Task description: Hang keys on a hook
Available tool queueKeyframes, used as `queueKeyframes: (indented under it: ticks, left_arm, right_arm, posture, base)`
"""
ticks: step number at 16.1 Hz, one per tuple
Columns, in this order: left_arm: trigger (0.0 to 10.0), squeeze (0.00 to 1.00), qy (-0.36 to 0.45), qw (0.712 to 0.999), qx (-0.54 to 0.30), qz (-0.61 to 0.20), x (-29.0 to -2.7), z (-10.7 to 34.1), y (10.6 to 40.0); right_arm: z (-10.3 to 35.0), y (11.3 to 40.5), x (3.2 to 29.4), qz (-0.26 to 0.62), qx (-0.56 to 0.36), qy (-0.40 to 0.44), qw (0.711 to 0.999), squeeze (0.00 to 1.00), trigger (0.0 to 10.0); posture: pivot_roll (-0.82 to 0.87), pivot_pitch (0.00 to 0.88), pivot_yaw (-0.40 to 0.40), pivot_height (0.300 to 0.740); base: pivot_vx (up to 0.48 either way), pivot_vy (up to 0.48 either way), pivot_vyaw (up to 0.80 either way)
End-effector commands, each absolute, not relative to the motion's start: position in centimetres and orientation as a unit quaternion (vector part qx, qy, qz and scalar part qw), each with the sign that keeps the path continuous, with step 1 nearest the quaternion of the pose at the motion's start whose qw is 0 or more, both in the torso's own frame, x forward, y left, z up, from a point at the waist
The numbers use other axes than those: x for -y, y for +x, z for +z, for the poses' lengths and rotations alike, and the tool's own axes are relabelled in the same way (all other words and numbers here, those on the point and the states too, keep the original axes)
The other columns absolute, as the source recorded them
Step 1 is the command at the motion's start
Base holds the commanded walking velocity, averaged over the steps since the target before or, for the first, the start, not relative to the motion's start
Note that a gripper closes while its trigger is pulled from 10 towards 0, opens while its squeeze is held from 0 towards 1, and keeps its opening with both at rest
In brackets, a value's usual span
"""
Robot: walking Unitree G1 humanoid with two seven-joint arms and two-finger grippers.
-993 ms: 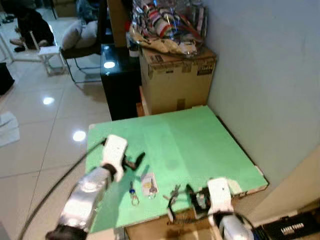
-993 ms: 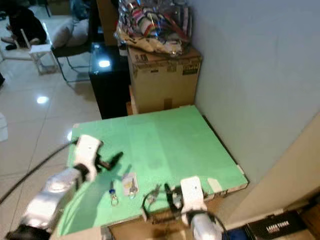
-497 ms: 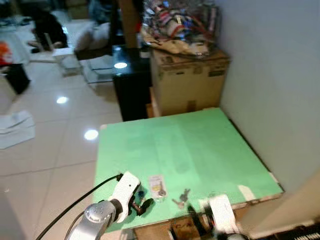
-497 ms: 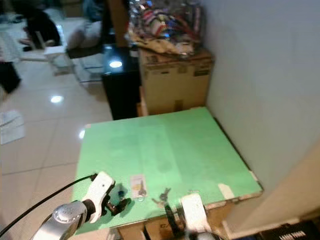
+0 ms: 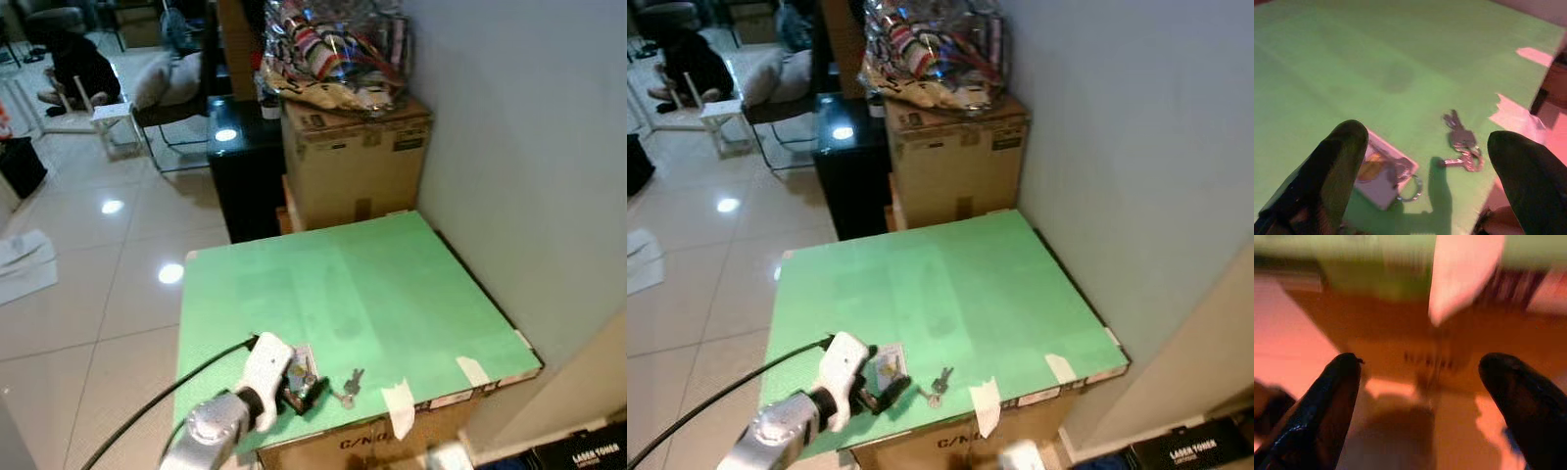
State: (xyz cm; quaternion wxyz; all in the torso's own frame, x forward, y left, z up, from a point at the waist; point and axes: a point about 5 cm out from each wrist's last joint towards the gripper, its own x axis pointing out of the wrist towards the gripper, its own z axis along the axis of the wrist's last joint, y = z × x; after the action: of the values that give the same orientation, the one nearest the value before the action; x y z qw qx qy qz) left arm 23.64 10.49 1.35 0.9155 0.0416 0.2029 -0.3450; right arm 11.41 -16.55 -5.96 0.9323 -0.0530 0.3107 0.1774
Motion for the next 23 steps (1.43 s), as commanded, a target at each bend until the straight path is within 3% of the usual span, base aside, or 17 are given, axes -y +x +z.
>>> queueKeyframes:
  ticks: [1,7,8,10,12,14,18,23]
  left_arm:
    - [10.0,0.00,0.059,0.911,-0.214,-0.347,-10.5,0.4,23.2]
    - [10.0,0.00,0.079,0.907,-0.210,-0.357,-8.5,-0.6,23.4]
    - [10.0,0.00,0.085,0.910,-0.209,-0.347,-8.6,-0.8,23.7]
    - [10.0,0.00,0.095,0.917,-0.205,-0.330,-9.0,-0.8,24.2]
    - [10.0,0.00,0.097,0.917,-0.207,-0.328,-9.2,-0.9,24.2]
    - [10.0,0.00,0.095,0.914,-0.217,-0.331,-9.2,-1.5,23.7]
    - [10.0,0.00,0.098,0.901,-0.250,-0.340,-9.1,-2.9,22.6]
    - [10.0,0.00,0.096,0.900,-0.264,-0.333,-9.1,-3.4,22.4]
  right_arm:
    - [-6.9,10.8,16.4,0.179,-0.323,-0.052,0.928,1.00,10.0]
    - [-9.0,10.3,16.3,0.172,-0.363,-0.051,0.914,1.00,10.0]
    - [-8.9,10.5,16.3,0.172,-0.352,-0.054,0.919,1.00,10.0]
    - [-7.0,11.9,16.6,0.166,-0.238,-0.085,0.953,1.00,10.0]
    - [-6.5,12.3,16.8,0.159,-0.211,-0.096,0.960,1.00,10.0]
    - [-0.3,14.9,16.8,0.155,-0.068,-0.067,0.983,1.00,10.0]
    - [7.1,16.6,15.1,0.170,0.027,-0.058,0.983,1.00,10.0]
    - [8.6,16.0,13.8,0.180,-0.016,-0.043,0.983,1.00,10.0]
  posture:
    - [-0.22,0.074,0.098,0.736]
    - [-0.24,0.112,0.100,0.736]
    - [-0.24,0.113,0.100,0.736]
    - [-0.24,0.112,0.099,0.736]
    - [-0.24,0.111,0.098,0.736]
    - [-0.25,0.107,0.097,0.736]
    - [-0.25,0.108,0.095,0.736]
    - [-0.25,0.108,0.093,0.736]
  base:
    - [0.000,0.000,0.00]
    - [0.000,0.000,0.00]
    - [0.000,0.000,0.00]
    - [0.000,0.000,0.00]
    - [0.000,0.000,0.00]
    - [0.000,0.000,0.00]
    - [0.000,0.000,0.00]
    - [0.000,0.000,0.00]
